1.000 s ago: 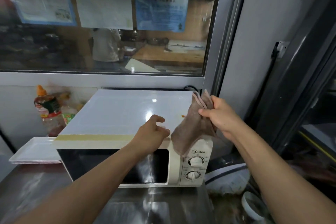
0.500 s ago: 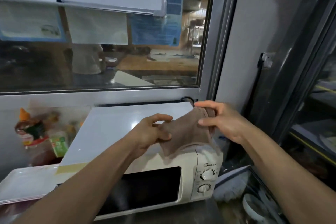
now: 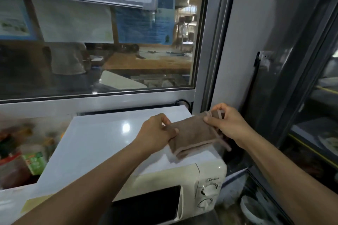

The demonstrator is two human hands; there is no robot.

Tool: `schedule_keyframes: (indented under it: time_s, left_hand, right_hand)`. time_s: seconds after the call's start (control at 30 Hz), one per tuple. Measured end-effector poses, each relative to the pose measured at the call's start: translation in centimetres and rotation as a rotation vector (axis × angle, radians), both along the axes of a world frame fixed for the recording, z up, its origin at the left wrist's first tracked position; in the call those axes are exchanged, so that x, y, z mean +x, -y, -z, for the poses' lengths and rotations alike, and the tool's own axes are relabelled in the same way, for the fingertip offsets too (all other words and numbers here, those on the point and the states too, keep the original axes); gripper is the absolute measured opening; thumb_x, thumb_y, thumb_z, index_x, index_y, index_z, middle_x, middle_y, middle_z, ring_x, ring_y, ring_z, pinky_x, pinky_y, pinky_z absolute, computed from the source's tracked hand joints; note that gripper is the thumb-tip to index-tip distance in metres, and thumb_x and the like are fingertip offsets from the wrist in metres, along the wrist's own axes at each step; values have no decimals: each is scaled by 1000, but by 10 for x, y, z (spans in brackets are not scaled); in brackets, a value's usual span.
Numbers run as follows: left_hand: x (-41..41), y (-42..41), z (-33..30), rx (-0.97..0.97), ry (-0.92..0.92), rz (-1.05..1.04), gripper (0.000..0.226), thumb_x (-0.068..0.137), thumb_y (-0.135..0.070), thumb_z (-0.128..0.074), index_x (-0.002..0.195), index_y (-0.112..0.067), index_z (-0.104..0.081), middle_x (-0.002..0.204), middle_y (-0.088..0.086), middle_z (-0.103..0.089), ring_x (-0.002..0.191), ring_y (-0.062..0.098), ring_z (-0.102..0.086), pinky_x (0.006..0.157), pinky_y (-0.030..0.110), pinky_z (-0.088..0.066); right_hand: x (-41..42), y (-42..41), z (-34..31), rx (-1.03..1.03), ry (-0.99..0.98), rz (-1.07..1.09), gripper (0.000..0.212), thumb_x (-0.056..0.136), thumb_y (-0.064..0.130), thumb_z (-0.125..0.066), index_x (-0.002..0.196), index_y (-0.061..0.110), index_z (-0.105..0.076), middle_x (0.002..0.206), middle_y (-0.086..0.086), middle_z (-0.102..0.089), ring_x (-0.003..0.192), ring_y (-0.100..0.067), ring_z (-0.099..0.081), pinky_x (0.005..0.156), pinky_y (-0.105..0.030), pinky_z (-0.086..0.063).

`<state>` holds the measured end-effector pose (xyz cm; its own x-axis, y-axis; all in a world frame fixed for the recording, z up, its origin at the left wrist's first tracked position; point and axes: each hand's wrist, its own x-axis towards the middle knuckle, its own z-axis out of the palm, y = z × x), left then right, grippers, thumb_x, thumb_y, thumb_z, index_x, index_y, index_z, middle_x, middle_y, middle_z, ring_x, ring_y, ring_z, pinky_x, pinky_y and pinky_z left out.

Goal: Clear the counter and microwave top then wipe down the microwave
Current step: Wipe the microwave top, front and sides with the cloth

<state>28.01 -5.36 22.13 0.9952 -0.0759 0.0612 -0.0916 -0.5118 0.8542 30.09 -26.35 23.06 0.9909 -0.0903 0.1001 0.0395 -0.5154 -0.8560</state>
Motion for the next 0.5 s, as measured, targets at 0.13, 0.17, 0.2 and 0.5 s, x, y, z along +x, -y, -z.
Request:
schedule_keyframes:
  time_s: [0.13,0.17,0.2,0.5]
  left_hand:
    - [28,18,4,-87,-130,0,22,83,-18,-70,95,-14,-51,89,12,-69,73,22,-66,71,36,-57]
    - [36,22,6,-111,-175,14,25,82,-15,-70,97,-14,-50,95,13,-69,79,24,-67,72,35,-58]
    - [43,26,8,-118,-209,26,27,82,-13,-70,100,-14,-51,100,14,-68,85,26,-68,75,36,-58]
    - [92,-6,42,551,51,-76,37,88,-20,-60,125,-21,-53,132,0,-54,118,20,-52,97,30,-45]
  right_hand:
    - [63,-7,9,-216,172,41,24,82,23,-71,97,9,-59,93,-6,-63,83,-22,-56,69,-29,-43]
    - [79,-11,10,-277,202,6,23,84,22,-69,99,6,-60,95,-8,-63,83,-20,-55,69,-28,-40]
    - [95,-15,13,-328,227,-35,24,86,21,-67,101,4,-62,98,-10,-64,86,-21,-56,71,-28,-41]
    - [116,-58,66,-661,78,-40,51,86,46,-44,120,9,-53,129,-12,-44,123,-31,-43,103,-41,-38]
